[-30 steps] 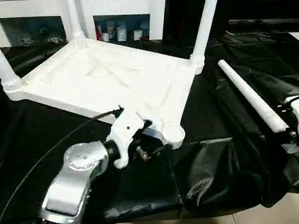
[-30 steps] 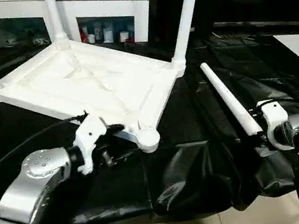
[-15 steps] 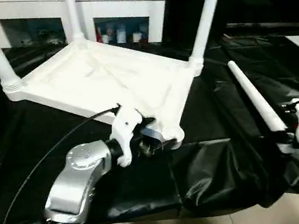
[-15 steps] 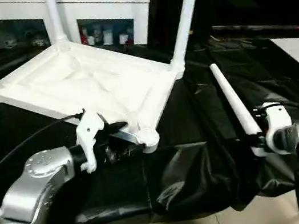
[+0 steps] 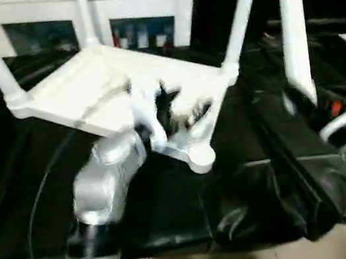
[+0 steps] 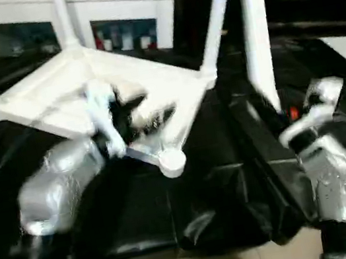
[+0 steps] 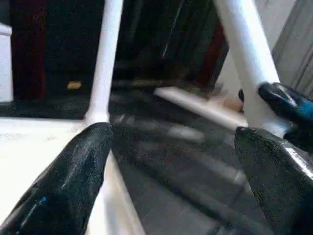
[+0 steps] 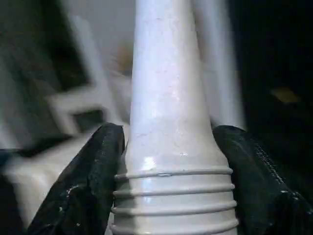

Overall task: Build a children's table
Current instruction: Pick table leg

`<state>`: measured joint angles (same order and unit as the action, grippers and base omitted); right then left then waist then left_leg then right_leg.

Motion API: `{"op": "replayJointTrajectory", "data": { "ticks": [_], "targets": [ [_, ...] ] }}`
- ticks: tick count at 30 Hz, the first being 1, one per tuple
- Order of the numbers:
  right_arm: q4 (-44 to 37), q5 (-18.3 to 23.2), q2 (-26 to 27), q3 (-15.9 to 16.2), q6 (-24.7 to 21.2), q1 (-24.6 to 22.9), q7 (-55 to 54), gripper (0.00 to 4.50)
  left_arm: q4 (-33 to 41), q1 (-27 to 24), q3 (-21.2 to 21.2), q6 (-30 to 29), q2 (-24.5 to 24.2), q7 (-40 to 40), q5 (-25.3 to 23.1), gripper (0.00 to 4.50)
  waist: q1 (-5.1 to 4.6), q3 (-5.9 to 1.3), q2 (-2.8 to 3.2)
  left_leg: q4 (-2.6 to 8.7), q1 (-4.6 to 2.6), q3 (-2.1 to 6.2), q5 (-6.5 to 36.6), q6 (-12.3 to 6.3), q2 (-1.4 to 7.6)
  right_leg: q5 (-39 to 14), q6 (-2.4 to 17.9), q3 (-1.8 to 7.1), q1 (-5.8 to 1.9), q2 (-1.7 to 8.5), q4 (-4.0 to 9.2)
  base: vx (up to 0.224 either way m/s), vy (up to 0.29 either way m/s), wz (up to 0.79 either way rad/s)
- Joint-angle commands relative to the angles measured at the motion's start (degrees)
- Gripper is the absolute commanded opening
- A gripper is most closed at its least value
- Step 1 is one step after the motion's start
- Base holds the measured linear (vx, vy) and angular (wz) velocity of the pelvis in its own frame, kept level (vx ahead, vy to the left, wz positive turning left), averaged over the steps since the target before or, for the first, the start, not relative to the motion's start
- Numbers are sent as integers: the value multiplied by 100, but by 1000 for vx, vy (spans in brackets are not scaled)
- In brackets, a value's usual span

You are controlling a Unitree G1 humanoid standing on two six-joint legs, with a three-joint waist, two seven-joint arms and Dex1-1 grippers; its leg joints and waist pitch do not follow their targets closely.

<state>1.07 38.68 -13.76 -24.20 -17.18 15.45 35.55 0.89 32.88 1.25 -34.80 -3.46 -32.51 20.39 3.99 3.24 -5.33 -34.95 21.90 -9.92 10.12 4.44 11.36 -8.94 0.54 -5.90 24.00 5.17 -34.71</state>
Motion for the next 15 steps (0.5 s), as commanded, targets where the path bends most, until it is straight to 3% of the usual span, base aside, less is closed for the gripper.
{"op": "replayJointTrajectory", "data": {
  "ticks": [1,4,5,6,7,9,10,11,12,13,14,15],
  "targets": [
    [-316,440,67,-136,-93,-1,6,269,17,142,-89,-209,149,87,270,450,39,-393,65,457,-75,54,1465,-211,204,-1866,726,253,-292,297,483,0,0,0],
    [-667,681,190,-44,-340,7,48,269,-16,325,-318,-518,341,143,648,450,65,-376,24,463,-66,51,1572,-147,188,-2146,620,252,-290,309,523,0,0,0],
    [-943,603,213,275,-512,-71,133,269,-77,506,-530,-677,461,237,926,450,74,-376,5,455,-68,44,1552,-134,180,-2192,590,255,-297,308,518,0,0,0],
    [-943,603,213,275,-512,-71,133,269,-77,506,-530,-677,461,237,926,450,104,-376,31,444,-68,38,1499,-117,171,-2227,531,260,-288,308,525,0,0,0],
    [-1316,241,221,953,-722,-184,161,269,-187,805,-761,-802,567,368,1177,450,115,-371,32,452,-50,51,1482,-93,165,-2299,457,254,-299,313,539,0,0,0],
    [-1252,-319,335,1376,-567,-183,-67,269,-230,918,-846,-870,633,415,1295,450,97,-365,26,481,-15,80,1474,-18,165,-2444,320,242,-321,324,555,0,0,0],
    [-1162,-557,361,1537,-455,-188,-160,269,-244,930,-840,-880,666,438,1298,450,84,-349,34,486,-15,85,1568,25,159,-2758,228,229,-301,340,600,0,0,0],
    [-1094,-723,376,1683,-361,-205,-217,269,-254,929,-820,-891,699,471,1285,450,103,-356,44,459,-92,78,1671,59,165,-2919,212,237,-248,361,635,0,0,0],
    [-1080,-771,385,1770,-317,-233,-228,269,-256,918,-795,-901,723,502,1268,450,110,-376,-9,448,-95,68,1574,53,171,-2772,228,253,-262,369,630,0,0,0],
    [-1093,-808,400,1922,-273,-299,-216,268,-259,898,-757,-911,783,580,1237,450,145,-392,11,467,-79,73,1385,22,187,-2352,291,266,-284,340,560,0,0,0],
    [-1093,-808,400,1922,-273,-299,-216,268,-259,898,-757,-911,783,580,1237,450,145,-398,-15,469,-76,61,1311,-11,196,-2163,323,272,-284,327,543,0,0,0],
    [-1127,-790,415,1979,-304,-330,-218,268,-250,893,-756,-941,804,619,1249,450,152,-391,19,478,-73,62,1257,-34,203,-1920,400,279,-290,318,508,0,0,0]
  ]
}}
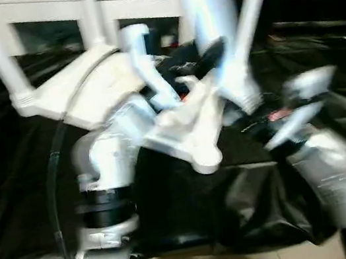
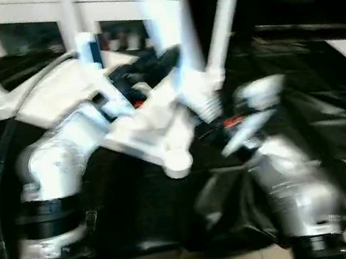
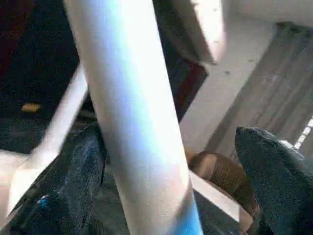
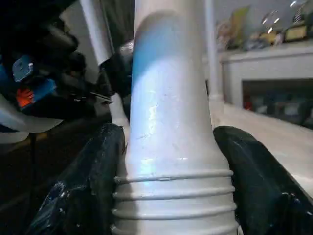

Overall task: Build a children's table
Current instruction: Pick table leg

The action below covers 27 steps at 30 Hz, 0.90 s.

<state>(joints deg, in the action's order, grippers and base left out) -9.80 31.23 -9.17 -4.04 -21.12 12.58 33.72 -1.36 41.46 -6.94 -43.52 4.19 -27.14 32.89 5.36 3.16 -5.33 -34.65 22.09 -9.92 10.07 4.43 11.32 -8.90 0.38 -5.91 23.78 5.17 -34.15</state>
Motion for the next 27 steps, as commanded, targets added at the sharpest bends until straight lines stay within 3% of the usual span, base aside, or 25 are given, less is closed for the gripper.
{"op": "replayJointTrajectory", "data": {
  "ticks": [1,3,5,9,12,14,15,18,19,23,26,27],
  "targets": [
    [-60,-75,-29,56,74,-79,-11,268,-14,35,42,-88,69,122,25,450,4,-391,-45,451,-67,61,1190,-62,211,-1751,457,278,-299,314,431,0,0,0],
    [-118,-143,-19,203,36,-135,-9,268,-15,69,-31,-198,105,215,134,450,31,-402,-3,443,-76,60,995,-81,220,-1362,574,293,-304,322,377,0,0,0],
    [-101,-249,10,297,60,-137,-15,268,-28,93,-70,-285,92,223,228,450,27,-403,-26,436,-56,50,869,-88,206,-1103,665,299,-330,318,341,0,0,0],
    [-19,-363,40,335,165,-55,-81,268,-124,146,-201,-379,113,299,383,450,41,-382,-33,439,-71,33,980,-92,189,-1388,618,308,-334,332,383,0,0,0],
    [-8,-364,25,333,199,-8,-112,268,-224,169,-288,-390,111,519,310,413,31,-374,-28,453,-73,42,1075,-45,198,-1523,548,307,-332,327,395,0,0,0],
    [25,-496,-21,343,279,29,-181,268,-341,236,-494,-425,169,890,318,403,23,-373,-45,449,-81,46,1183,-10,194,-1723,439,303,-328,334,418,0,0,0],
    [34,-551,-32,352,298,38,-205,268,-363,248,-545,-437,186,963,337,374,16,-374,-48,450,-73,48,1170,-3,195,-1724,426,304,-331,333,415,0,0,0],
    [13,-630,-28,406,278,43,-234,268,-387,266,-703,-491,241,1187,384,367,9,-381,-78,439,-68,48,1048,-28,193,-1644,388,304,-332,330,404,0,0,0],
    [-3,-642,-17,427,264,47,-247,268,-385,274,-742,-529,236,1257,422,361,-4,-389,-119,430,-60,46,975,-42,196,-1531,404,303,-334,322,387,0,0,0],
    [-6,-670,-1,482,241,81,-252,268,-374,285,-741,-566,165,1304,468,326,-2,-393,-115,423,-73,44,844,-79,195,-1204,514,307,-336,317,353,0,0,0],
    [19,-704,23,543,262,108,-246,268,-333,287,-750,-640,117,1325,508,301,-3,-383,-116,430,-78,42,933,-54,192,-1310,522,306,-333,321,363,0,0,0],
    [41,-715,35,566,283,112,-238,268,-327,291,-744,-649,92,1311,512,301,-3,-381,-170,426,-72,40,940,-54,191,-1367,490,305,-336,324,369,0,0,0]
  ]
}}
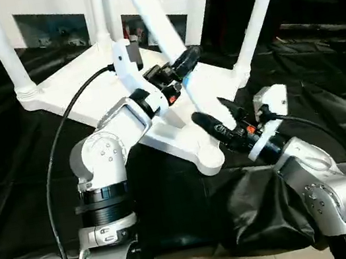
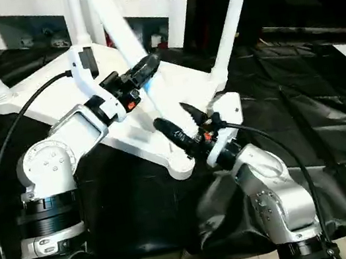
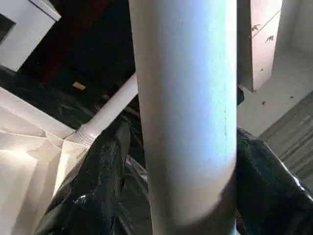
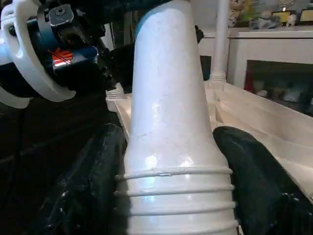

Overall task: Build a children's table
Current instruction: Pick table leg

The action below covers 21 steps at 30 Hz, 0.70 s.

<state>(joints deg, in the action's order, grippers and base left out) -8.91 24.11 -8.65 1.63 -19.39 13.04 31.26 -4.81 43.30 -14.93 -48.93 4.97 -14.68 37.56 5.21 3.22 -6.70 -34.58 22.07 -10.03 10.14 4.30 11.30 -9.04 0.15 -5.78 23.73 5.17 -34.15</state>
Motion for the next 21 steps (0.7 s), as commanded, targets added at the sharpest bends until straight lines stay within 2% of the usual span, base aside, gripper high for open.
{"op": "replayJointTrajectory", "data": {
  "ticks": [1,4,5,6,7,8,9,10,11,13,14,15,16,17,18,19,20,21],
  "targets": [
    [-21,-6,-4,22,132,59,29,268,12,108,52,-102,2,55,45,290,17,-384,-15,425,-67,57,934,-36,192,-1392,498,292,-336,328,361,0,0,0],
    [11,-42,36,81,161,35,62,268,72,67,59,-126,-28,18,64,270,21,-383,-27,433,-82,70,1009,38,209,-1442,457,291,-318,333,374,0,0,0],
    [15,-56,46,105,164,43,56,268,110,52,50,-137,-26,15,87,257,20,-384,-66,432,-84,69,1008,56,212,-1403,453,292,-318,333,367,0,0,0],
    [32,-34,79,105,138,88,35,268,151,45,47,-151,-42,-21,137,248,29,-384,-47,434,-90,75,991,70,215,-1366,463,292,-320,338,354,0,0,0],
    [58,39,109,99,89,142,61,268,184,46,44,-165,-70,-50,174,245,34,-388,-88,431,-88,75,933,69,216,-1286,475,292,-321,341,337,0,0,0],
    [65,61,119,97,75,157,69,303,193,45,45,-170,-83,-55,191,233,31,-386,-74,437,-83,79,918,89,216,-1219,499,293,-324,339,328,0,0,0],
    [76,91,131,96,55,179,80,303,205,45,47,-177,-100,-62,213,233,31,-386,-74,437,-83,79,918,89,216,-1219,499,293,-324,339,328,0,0,0],
    [103,121,145,90,31,213,88,324,221,43,70,-193,-140,-129,252,222,22,-385,-123,431,-92,73,920,102,216,-1164,498,293,-319,333,328,0,0,0],
    [145,177,139,77,-10,244,130,341,246,35,108,-193,-186,-219,271,208,25,-380,-138,432,-86,70,926,97,207,-1202,482,293,-321,331,326,0,0,0],
    [185,287,99,41,-116,276,230,347,330,11,183,-259,-281,-414,342,207,34,-380,-84,438,-109,75,977,136,212,-1249,460,297,-310,333,328,0,0,0],
    [191,341,76,26,-170,283,281,358,373,-1,220,-285,-325,-498,364,204,26,-379,-95,440,-111,75,996,141,211,-1248,450,295,-310,324,334,0,0,0],
    [154,439,23,-18,-286,279,333,358,403,-2,225,-357,-364,-552,418,204,43,-383,-4,447,-122,85,998,180,217,-1161,483,298,-314,331,307,0,0,0],
    [43,670,-95,-129,-565,273,409,380,444,-3,272,-482,-462,-731,511,198,39,-385,-39,442,-122,82,980,203,224,-1011,512,299,-317,319,306,0,0,0],
    [-20,789,-159,-204,-715,281,425,380,466,-3,307,-548,-527,-832,570,198,41,-387,-57,438,-128,72,969,198,210,-963,527,299,-325,306,304,0,0,0],
    [-28,830,-178,-247,-777,294,401,386,467,-1,319,-568,-546,-866,586,197,56,-396,-7,438,-138,75,938,211,209,-827,564,303,-334,297,284,0,0,0],
    [-71,1245,-336,-520,-1229,374,395,386,479,7,445,-667,-690,-1120,637,197,58,-394,-17,437,-134,68,912,226,204,-747,596,304,-340,298,281,0,0,0],
    [-85,1490,-423,-660,-1473,413,432,386,484,7,525,-706,-771,-1258,653,196,66,-398,-24,436,-140,68,902,206,194,-749,603,298,-352,296,278,0,0,0],
    [-89,1726,-520,-779,-1714,452,488,386,474,11,590,-709,-835,-1353,634,195,69,-399,-57,433,-132,65,920,190,194,-832,575,296,-356,293,279,0,0,0]
  ]
}}
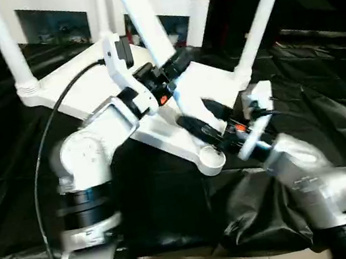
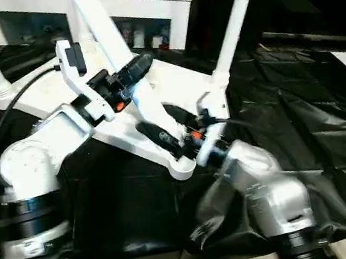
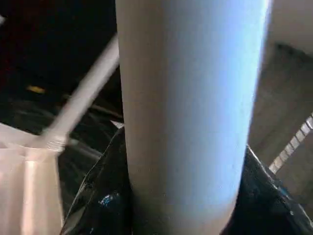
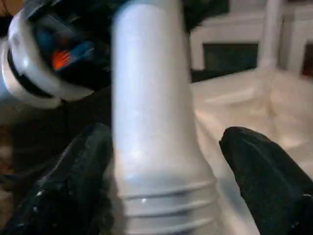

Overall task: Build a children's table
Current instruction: Pick table leg

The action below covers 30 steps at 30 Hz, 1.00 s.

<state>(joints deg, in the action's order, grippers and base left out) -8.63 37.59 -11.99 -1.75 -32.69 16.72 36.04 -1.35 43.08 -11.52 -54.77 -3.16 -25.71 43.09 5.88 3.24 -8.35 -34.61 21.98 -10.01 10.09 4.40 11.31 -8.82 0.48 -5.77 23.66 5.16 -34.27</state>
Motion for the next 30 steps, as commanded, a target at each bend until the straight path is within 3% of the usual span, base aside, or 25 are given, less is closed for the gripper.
{"op": "replayJointTrajectory", "data": {
  "ticks": [1,2,3,5,6,7,10,12,14,17,20,27,30],
  "targets": [
    [-113,606,-297,-530,-636,122,69,386,101,47,287,-132,-63,-301,73,195,16,-394,125,434,-116,66,962,190,197,-976,508,295,-345,308,304,0,0,0],
    [-113,606,-297,-530,-636,122,69,386,101,47,287,-132,-63,-301,73,195,8,-391,116,436,-111,64,983,184,188,-1048,488,294,-352,305,322,0,0,0],
    [-46,860,-691,-545,-1180,229,360,386,36,121,349,-222,-166,-497,124,195,5,-393,71,425,-99,57,1015,205,198,-1185,454,296,-340,324,339,0,0,0],
    [-8,932,-844,-534,-1371,277,481,386,11,156,365,-255,-202,-566,141,194,31,-390,61,412,-118,56,968,201,192,-1335,388,296,-340,310,339,0,0,0],
    [66,967,-975,-533,-1502,346,586,386,-12,196,422,-297,-273,-689,156,194,23,-386,-16,406,-88,49,954,200,188,-1492,327,295,-343,322,364,0,0,0],
    [132,1003,-1036,-545,-1589,410,625,386,-35,225,463,-320,-331,-766,155,193,43,-390,14,403,-82,54,937,218,186,-1676,288,294,-340,347,362,0,0,0],
    [216,1241,-1177,-579,-1908,564,689,386,-125,278,605,-293,-470,-917,80,193,25,-382,-31,396,-87,66,953,234,180,-2083,153,271,-305,340,404,0,0,0],
    [219,1410,-1414,-441,-2220,704,939,386,-257,365,635,-221,-478,-953,16,193,37,-389,21,393,-100,77,963,295,198,-2004,162,272,-288,345,396,0,0,0],
    [224,1416,-1474,-387,-2275,730,1000,386,-259,382,643,-233,-474,-989,28,193,59,-402,1,386,-88,81,889,316,211,-1758,184,273,-306,347,367,0,0,0],
    [310,1392,-1512,-294,-2367,794,1112,386,-205,383,724,-299,-476,-1066,60,193,91,-408,61,390,-83,85,832,348,207,-1555,315,271,-315,355,341,0,0,0],
    [386,1289,-1503,-171,-2398,862,1172,386,-137,382,784,-389,-487,-1128,130,193,112,-412,39,394,-79,76,835,391,208,-1391,467,271,-331,352,324,0,0,0],
    [534,1078,-1355,135,-2338,983,1103,386,51,257,997,-489,-637,-1608,285,193,100,-404,76,408,-97,92,1083,487,207,-1714,449,265,-316,367,357,0,0,0],
    [534,1059,-1387,173,-2329,958,1180,386,277,129,1203,-520,-772,-2011,380,193,86,-404,76,423,-89,92,1078,493,218,-1573,486,272,-325,354,338,0,0,0]
  ]
}}
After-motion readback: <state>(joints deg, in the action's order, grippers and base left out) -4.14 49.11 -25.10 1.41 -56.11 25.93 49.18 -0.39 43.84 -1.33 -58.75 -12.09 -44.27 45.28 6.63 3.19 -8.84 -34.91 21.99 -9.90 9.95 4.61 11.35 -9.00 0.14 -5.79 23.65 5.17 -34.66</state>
